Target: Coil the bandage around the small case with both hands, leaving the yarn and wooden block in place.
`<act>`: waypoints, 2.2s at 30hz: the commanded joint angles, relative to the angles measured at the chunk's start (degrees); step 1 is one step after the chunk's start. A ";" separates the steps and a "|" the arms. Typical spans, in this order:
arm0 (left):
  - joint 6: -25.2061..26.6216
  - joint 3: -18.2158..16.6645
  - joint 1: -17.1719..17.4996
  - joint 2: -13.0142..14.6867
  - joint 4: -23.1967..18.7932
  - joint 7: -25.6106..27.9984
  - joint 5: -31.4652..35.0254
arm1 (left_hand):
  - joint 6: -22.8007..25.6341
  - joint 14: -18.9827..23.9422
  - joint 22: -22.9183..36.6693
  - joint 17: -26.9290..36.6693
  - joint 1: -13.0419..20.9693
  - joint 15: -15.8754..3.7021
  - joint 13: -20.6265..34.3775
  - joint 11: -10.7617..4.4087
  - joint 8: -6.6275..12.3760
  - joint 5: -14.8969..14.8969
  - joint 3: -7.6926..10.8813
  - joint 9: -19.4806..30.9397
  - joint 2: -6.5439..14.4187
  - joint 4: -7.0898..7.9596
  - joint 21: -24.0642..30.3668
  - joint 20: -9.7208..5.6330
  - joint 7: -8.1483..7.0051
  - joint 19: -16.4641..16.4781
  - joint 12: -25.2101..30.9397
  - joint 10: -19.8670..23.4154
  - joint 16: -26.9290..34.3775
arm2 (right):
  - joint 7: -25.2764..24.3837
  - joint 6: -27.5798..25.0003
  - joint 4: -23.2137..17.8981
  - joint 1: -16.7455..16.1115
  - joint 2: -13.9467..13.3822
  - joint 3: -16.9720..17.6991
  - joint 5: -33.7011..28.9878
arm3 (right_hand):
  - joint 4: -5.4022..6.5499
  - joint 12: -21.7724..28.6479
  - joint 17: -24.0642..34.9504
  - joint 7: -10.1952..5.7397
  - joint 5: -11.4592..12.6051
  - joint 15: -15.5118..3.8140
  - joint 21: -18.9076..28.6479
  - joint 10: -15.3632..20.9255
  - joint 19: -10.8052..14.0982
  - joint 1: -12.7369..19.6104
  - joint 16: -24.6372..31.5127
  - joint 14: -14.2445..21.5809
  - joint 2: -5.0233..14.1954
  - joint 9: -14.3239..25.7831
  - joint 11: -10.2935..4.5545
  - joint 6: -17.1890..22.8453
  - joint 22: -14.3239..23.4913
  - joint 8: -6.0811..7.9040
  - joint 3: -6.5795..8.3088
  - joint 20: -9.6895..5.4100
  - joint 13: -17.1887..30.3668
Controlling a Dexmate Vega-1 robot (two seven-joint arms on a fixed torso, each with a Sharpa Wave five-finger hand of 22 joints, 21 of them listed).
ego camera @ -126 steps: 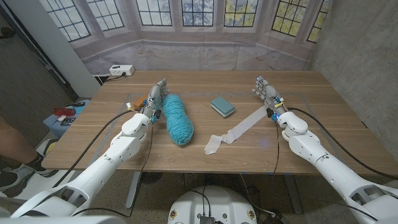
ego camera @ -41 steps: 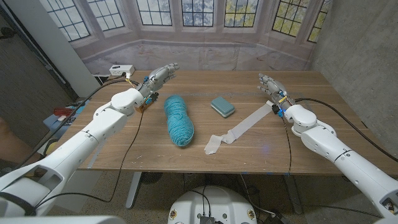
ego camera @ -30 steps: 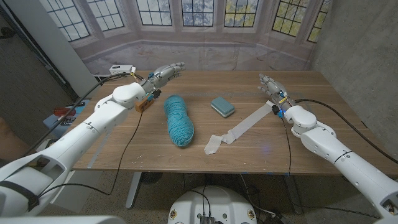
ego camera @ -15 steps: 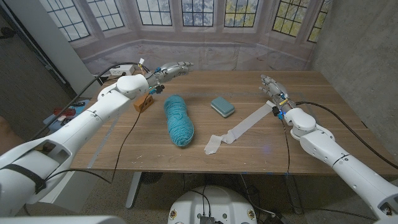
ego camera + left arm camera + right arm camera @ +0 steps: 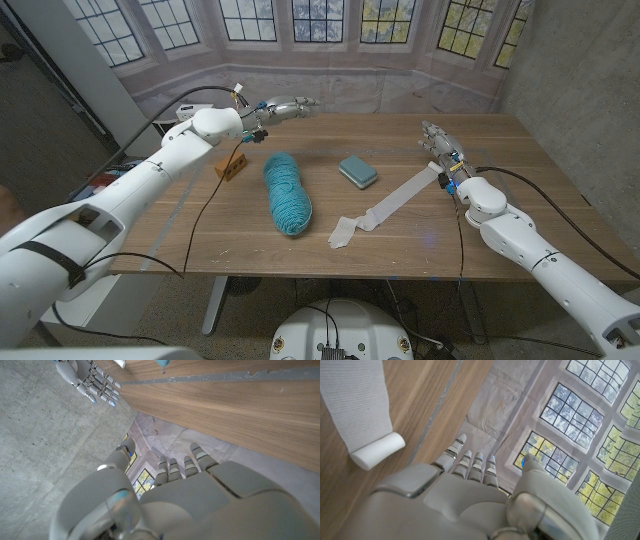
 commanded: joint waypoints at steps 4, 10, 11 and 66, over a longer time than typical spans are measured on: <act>-1.47 3.70 -6.48 -0.56 4.38 -7.10 3.71 | -0.91 -0.45 0.20 0.20 1.59 -0.11 0.36 -0.56 -0.47 0.14 -0.57 0.20 -1.41 -0.25 0.12 -0.08 -0.53 0.01 -0.28 -1.07 -0.05 | -1.76 1.24 -0.64 -1.73 0.22 0.73 0.05 | -0.40 0.29 0.16 0.14 -0.10 -2.03 -0.11 0.30 0.45 0.37 0.40 0.52 -0.01 0.15 0.28 0.57 0.16 0.15 0.25 -3.92 0.34; -1.72 5.43 -8.66 -0.79 4.71 -9.30 6.47 | -1.07 -0.89 0.19 0.23 2.60 -0.19 0.44 -1.25 -0.43 -0.03 -0.86 0.23 -2.30 -0.36 -0.03 -0.08 -0.85 -0.18 -0.18 -0.68 -0.15 | -2.21 1.41 -1.14 -2.51 0.15 1.07 0.14 | -0.48 0.29 0.18 0.15 -0.11 -2.03 -0.11 0.31 0.47 0.33 0.43 0.53 0.03 0.15 0.30 0.59 0.17 0.14 0.23 -3.95 0.34; -1.84 5.80 -9.08 -0.88 4.77 -9.74 7.03 | -1.08 -0.90 0.19 0.23 2.84 -0.27 0.46 -1.48 -0.40 -0.08 -0.91 0.24 -2.52 -0.41 -0.06 -0.13 -0.94 -0.22 -0.17 -0.64 -0.13 | -2.20 1.49 -1.16 -2.61 0.16 1.11 0.18 | -0.50 0.29 0.19 0.15 -0.11 -2.05 -0.10 0.31 0.48 0.33 0.44 0.54 0.03 0.16 0.30 0.59 0.17 0.14 0.23 -3.94 0.34; -14.26 16.93 -21.47 -6.53 9.35 -12.75 34.40 | -4.32 -0.69 0.28 0.54 13.22 -0.76 2.21 -5.06 -0.43 -3.52 -2.34 0.64 -9.05 -0.15 -0.17 0.11 -3.24 -0.38 0.83 -0.72 0.21 | -2.20 2.96 -1.44 -4.78 -0.18 2.63 1.05 | -1.12 0.35 0.32 0.49 -0.15 -1.97 -0.11 0.56 0.70 0.07 0.61 0.68 0.30 0.18 1.07 0.58 0.17 0.07 0.16 -3.87 0.38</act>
